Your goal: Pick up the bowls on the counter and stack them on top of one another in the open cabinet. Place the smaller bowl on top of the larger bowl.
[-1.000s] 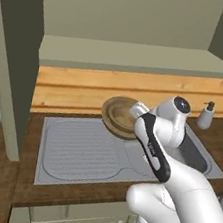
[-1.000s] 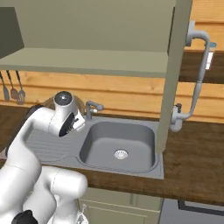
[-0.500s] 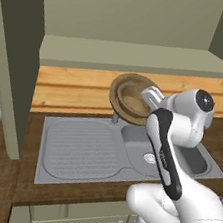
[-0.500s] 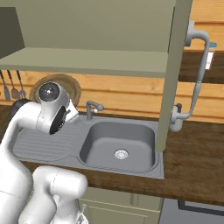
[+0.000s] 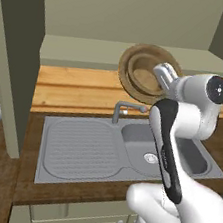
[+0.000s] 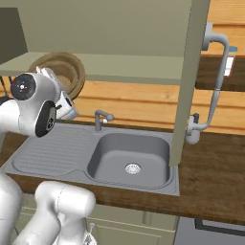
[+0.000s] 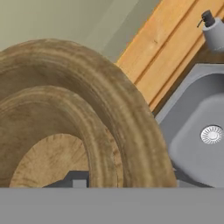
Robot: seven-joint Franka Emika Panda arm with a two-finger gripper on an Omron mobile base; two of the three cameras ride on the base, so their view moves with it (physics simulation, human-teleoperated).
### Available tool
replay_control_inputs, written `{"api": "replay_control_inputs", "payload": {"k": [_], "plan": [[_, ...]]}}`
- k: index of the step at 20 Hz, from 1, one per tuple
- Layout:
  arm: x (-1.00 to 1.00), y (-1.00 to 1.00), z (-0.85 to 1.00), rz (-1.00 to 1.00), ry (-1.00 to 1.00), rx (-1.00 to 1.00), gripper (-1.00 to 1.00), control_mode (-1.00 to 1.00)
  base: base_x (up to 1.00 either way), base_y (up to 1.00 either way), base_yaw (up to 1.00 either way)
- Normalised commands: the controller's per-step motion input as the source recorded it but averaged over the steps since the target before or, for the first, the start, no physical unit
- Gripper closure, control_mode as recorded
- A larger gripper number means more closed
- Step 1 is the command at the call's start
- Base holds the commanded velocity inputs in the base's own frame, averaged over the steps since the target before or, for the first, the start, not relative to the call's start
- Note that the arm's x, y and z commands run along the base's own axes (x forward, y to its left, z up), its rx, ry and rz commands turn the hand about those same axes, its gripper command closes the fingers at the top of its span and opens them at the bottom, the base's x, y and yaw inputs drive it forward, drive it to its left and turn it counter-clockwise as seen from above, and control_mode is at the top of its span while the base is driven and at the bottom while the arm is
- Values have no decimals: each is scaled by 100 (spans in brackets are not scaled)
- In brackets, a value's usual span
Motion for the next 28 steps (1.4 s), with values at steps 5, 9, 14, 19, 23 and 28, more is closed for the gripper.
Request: {"api": "replay_control_inputs", "payload": {"k": [5,9,14,19,23,28], "plan": [[72,0,98,-19,-6,3,100,-100,0,0,0],[100,0,69,-18,0,0,100,-100,0,0,0],[100,5,23,-10,7,0,100,-100,0,0,0],[96,0,-5,0,16,-3,100,-100,0,0,0],[99,0,-2,0,4,-1,100,-100,0,0,0],[72,0,-18,0,0,-2,-100,-100,0,0,0]]}}
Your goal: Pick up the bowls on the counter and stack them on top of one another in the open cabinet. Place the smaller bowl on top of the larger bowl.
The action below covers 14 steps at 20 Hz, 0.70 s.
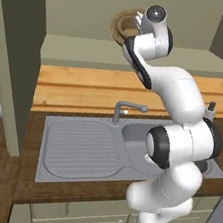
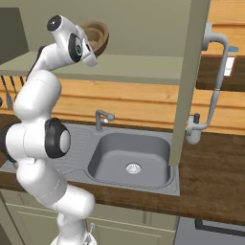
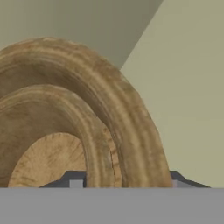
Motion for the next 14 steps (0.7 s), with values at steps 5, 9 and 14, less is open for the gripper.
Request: {"api": "replay_control_inputs", "payload": {"k": [5,9,14], "plan": [[-23,-2,-16,0,-4,0,-100,-100,0,0,0],[-100,-13,-35,0,-17,0,-100,-100,0,0,0],[-100,-33,-66,0,-22,0,-100,-100,0,0,0]]}}
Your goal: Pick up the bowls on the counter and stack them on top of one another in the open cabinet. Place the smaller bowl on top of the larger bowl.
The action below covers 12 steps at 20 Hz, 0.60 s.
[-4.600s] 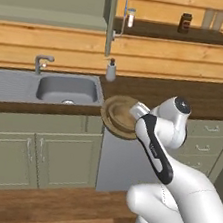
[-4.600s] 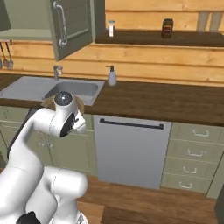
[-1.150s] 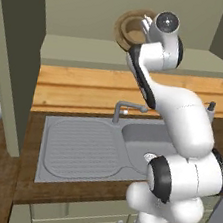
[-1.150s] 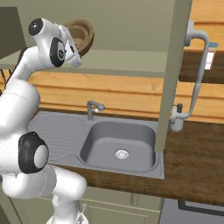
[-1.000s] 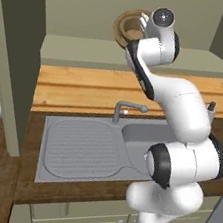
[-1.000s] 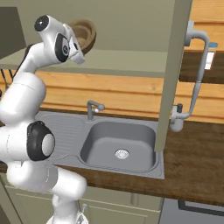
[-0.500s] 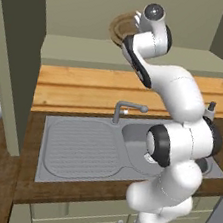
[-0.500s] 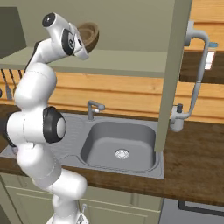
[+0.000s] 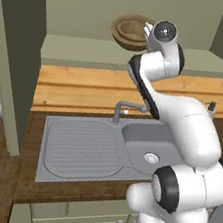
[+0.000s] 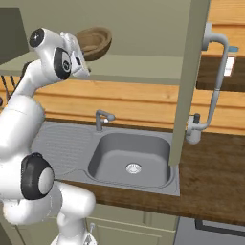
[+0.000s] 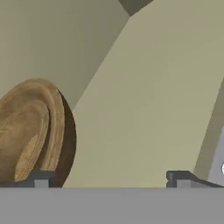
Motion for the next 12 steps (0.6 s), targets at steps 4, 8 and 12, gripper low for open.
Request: {"api": "replay_control_inputs", "payload": {"k": [4,8,12], "plan": [[-100,-57,-97,0,-4,0,-100,-100,0,0,0],[-100,-67,-100,0,3,-3,-100,-100,0,0,0],[-100,-66,-100,0,17,-13,-100,-100,0,0,0]]}}
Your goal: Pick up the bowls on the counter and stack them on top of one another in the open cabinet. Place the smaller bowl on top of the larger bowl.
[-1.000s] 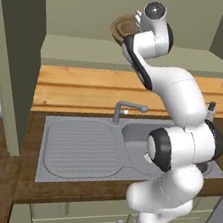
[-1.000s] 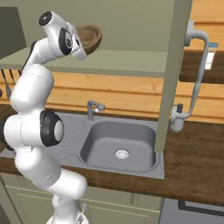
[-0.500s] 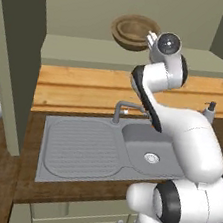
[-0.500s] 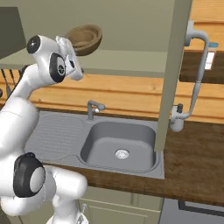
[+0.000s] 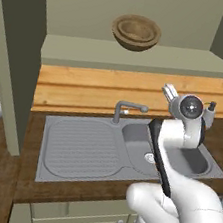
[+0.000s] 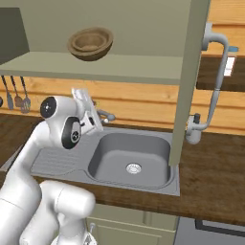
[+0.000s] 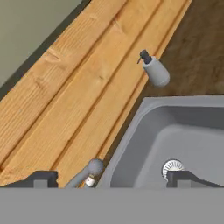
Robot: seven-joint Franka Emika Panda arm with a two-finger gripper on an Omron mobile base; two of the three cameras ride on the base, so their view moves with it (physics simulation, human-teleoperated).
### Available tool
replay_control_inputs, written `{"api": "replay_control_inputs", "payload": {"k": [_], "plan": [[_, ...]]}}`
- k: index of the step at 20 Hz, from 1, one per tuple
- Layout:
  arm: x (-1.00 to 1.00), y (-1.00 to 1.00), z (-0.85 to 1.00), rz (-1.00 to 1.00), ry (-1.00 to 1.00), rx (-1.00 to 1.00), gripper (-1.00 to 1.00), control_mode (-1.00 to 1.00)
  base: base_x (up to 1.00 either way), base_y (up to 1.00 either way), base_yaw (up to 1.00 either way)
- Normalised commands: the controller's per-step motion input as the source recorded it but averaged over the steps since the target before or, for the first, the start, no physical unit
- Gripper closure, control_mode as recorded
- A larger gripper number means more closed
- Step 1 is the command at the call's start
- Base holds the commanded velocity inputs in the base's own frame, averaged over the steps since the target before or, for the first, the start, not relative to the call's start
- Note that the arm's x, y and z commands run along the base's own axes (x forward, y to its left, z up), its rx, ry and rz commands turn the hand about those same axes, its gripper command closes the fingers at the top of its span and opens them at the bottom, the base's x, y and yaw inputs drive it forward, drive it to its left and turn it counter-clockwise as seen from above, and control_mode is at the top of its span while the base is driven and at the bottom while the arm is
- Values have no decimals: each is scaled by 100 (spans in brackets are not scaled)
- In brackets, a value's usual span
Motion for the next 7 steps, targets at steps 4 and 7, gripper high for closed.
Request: {"api": "replay_control_inputs", "payload": {"k": [4,7], "plan": [[-75,-26,-50,1,2,-7,-100,-100,0,0,0],[1,1,0,0,3,-4,-100,-100,0,0,0]]}}
